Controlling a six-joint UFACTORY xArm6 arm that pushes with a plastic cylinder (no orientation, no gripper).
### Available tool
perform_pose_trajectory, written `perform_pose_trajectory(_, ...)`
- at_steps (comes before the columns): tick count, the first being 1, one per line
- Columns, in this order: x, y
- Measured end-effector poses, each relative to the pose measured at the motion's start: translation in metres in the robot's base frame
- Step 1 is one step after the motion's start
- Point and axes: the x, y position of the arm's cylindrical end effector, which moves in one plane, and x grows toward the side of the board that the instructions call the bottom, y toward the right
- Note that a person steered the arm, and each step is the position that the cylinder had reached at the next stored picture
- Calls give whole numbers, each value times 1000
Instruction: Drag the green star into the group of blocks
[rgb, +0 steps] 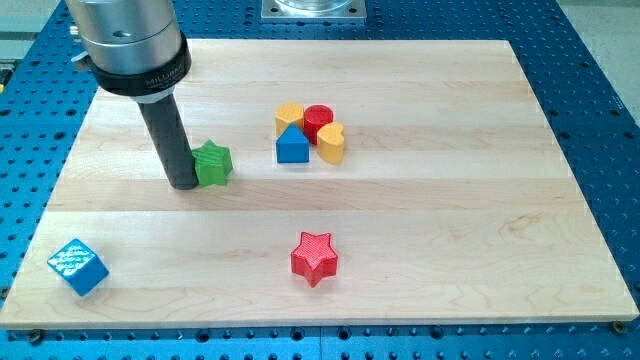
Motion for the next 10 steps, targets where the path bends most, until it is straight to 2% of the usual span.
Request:
perform_pose_trajectory(2, 21, -3)
perform_pose_trajectory(4, -8, 15)
perform_pose_trajectory(10, -36, 83)
